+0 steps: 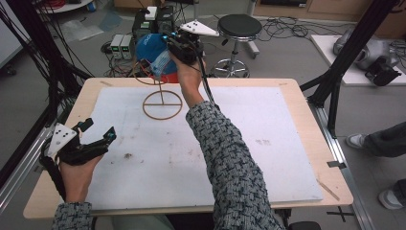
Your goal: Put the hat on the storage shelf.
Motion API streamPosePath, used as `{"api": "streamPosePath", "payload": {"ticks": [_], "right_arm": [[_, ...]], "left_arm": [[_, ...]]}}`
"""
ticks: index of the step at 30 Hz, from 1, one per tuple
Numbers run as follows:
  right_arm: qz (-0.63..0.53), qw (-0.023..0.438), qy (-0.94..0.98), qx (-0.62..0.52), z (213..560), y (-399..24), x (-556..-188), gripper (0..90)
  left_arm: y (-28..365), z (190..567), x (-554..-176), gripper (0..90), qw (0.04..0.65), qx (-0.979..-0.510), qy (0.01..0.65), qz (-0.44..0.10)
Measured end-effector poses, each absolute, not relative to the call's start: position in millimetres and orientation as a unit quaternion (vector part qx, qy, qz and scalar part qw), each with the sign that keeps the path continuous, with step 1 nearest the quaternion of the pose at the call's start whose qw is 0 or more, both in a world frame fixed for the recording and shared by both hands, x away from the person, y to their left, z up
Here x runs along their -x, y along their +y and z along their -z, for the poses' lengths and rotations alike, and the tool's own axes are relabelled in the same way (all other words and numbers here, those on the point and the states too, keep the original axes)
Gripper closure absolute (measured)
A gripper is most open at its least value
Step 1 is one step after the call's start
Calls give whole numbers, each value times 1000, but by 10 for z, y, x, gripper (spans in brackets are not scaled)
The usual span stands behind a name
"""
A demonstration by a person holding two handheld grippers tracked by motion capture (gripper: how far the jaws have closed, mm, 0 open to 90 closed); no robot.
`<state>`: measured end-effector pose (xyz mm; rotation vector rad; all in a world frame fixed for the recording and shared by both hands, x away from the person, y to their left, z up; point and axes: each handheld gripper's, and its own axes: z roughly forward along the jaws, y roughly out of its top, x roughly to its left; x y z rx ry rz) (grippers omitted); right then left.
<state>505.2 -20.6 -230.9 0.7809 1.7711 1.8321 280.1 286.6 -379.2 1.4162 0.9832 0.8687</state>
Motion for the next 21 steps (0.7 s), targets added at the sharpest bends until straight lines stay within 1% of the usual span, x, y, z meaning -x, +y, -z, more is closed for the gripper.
{"api": "streamPosePath", "payload": {"ticks": [12, 21], "right_arm": [[-656, 215, 673, -265, 2367, 120, -5052, 883], [-652, 203, 680, -266, 2409, 274, -5050, 883]], "left_arm": [[2850, 3806, -2817, 163, 570, -607, 417, -365], [2852, 3803, -2815, 172, 572, -606, 416, -364]]}}
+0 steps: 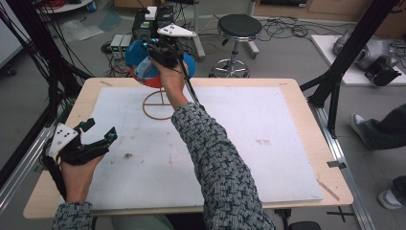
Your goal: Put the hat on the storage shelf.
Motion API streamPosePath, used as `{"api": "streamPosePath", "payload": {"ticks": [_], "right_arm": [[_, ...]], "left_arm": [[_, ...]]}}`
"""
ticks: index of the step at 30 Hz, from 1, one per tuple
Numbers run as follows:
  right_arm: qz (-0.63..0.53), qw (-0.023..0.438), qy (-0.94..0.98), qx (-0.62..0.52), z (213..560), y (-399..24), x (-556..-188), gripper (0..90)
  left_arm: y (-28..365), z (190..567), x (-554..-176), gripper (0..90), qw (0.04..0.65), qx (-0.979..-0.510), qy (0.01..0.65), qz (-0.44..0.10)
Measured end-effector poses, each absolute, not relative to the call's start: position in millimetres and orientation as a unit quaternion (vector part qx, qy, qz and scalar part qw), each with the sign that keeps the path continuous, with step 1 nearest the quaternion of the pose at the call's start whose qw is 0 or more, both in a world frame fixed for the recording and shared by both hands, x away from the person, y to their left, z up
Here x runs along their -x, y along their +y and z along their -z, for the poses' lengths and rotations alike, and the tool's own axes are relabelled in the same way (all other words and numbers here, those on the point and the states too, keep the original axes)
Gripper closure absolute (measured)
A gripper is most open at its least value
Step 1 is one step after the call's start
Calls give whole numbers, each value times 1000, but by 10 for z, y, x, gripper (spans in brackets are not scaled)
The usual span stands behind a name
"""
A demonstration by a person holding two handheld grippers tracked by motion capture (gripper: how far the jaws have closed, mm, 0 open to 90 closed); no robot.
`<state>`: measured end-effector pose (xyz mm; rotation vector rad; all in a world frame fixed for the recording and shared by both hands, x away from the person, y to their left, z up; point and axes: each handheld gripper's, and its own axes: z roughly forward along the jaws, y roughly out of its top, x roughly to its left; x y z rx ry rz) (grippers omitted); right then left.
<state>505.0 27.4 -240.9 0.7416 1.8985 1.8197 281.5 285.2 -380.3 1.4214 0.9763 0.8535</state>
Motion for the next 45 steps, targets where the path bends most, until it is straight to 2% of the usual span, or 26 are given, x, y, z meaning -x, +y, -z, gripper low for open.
{"api": "streamPosePath", "payload": {"ticks": [14, 20, 37, 45], "right_arm": [[-647, 182, 694, -260, 2459, 478, -5039, 882], [-619, 211, 715, -248, 2479, 496, -5048, 880], [-585, 229, 736, -251, 2510, 494, -5063, 871], [-556, 259, 752, -240, 2499, 488, -5004, 865]], "left_arm": [[2865, 3807, -2815, 172, 572, -605, 418, -363], [2866, 3818, -2825, 172, 572, -606, 419, -361], [2868, 3810, -2823, 172, 573, -606, 418, -361], [2848, 3803, -2823, 173, 574, -606, 416, -361]]}}
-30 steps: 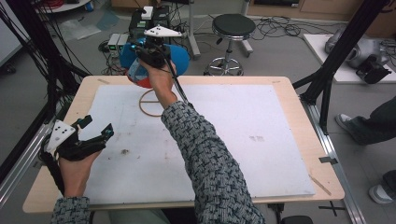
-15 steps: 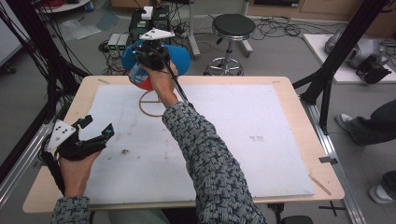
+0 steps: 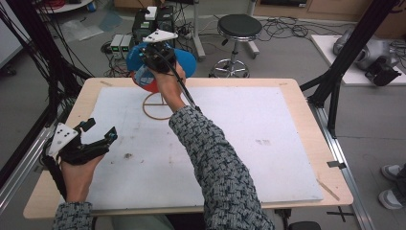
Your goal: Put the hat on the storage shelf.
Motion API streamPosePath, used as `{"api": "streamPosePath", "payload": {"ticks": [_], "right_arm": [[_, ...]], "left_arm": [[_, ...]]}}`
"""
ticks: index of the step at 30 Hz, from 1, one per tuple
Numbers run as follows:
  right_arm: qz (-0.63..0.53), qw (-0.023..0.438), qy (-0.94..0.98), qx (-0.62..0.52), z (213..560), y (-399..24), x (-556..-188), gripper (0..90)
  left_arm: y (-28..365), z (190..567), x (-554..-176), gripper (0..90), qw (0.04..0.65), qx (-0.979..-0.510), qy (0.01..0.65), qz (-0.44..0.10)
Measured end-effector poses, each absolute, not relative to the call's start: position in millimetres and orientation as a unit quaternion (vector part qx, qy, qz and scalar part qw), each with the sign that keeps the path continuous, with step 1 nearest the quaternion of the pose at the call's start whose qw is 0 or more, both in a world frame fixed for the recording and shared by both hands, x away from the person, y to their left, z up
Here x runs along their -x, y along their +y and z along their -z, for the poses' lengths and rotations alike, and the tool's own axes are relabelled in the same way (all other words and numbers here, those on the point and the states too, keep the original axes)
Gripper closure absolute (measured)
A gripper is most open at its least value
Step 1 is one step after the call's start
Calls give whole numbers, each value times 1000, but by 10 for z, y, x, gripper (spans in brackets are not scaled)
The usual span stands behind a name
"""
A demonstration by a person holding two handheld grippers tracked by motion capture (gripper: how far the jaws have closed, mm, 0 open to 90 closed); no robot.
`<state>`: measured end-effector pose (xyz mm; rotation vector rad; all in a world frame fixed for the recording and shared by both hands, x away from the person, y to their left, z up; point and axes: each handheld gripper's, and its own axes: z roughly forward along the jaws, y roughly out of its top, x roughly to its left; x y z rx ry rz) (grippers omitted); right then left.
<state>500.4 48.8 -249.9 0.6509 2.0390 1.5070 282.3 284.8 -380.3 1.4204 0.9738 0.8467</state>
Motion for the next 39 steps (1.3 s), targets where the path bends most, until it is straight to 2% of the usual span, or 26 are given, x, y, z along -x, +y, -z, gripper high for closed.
{"api": "streamPosePath", "payload": {"ticks": [7, 32, 39], "right_arm": [[-548, 274, 754, -237, 2562, 553, -5015, 846], [-553, 306, 739, -236, 2544, 527, -4998, 527], [-553, 306, 736, -241, 2532, 469, -5003, 501]], "left_arm": [[2845, 3803, -2824, 173, 574, -606, 416, -360], [2855, 3794, -2823, 173, 574, -606, 415, -361], [2844, 3792, -2823, 173, 575, -607, 414, -361]]}}
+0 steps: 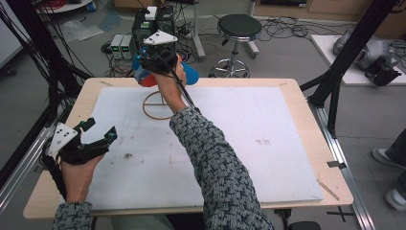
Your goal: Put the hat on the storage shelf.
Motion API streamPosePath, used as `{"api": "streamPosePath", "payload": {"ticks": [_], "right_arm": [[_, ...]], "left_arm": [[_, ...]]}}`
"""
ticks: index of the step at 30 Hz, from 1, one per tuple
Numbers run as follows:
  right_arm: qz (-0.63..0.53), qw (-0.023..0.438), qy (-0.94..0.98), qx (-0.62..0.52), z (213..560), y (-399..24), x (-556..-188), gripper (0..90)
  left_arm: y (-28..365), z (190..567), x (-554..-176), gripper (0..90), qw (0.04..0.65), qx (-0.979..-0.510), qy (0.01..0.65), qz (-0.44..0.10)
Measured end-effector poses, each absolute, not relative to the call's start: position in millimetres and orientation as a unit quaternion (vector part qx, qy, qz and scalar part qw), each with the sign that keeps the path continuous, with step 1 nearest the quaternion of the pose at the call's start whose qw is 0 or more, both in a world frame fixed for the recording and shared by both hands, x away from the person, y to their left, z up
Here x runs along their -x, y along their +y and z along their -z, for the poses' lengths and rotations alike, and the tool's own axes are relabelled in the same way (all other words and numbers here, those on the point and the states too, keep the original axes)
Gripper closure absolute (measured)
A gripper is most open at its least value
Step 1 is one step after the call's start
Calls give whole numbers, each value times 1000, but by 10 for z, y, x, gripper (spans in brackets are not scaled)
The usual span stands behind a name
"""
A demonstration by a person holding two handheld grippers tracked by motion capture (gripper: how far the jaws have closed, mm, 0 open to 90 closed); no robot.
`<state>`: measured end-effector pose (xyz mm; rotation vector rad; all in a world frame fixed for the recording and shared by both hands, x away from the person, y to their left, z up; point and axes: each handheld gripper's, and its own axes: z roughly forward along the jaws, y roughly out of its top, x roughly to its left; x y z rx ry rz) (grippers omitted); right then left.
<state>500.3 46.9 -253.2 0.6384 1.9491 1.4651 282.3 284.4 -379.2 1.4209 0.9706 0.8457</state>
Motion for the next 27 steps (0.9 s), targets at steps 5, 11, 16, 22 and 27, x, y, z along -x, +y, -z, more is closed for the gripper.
{"api": "streamPosePath", "payload": {"ticks": [5, 11, 16, 22, 27], "right_arm": [[-555, 309, 734, -242, 2525, 440, -4997, 478], [-564, 308, 725, -247, 2464, 319, -4962, 441], [-570, 316, 715, -255, 2372, 152, -4958, 415], [-574, 324, 701, -271, 2294, -75, -4955, 381], [-577, 332, 685, -294, 2239, -433, -4931, 328]], "left_arm": [[2843, 3793, -2823, 173, 575, -607, 414, -360], [2858, 3793, -2820, 173, 575, -605, 416, -362], [2856, 3789, -2817, 172, 573, -607, 415, -363], [2852, 3796, -2822, 173, 572, -607, 416, -362], [2858, 3807, -2827, 172, 571, -606, 418, -363]]}}
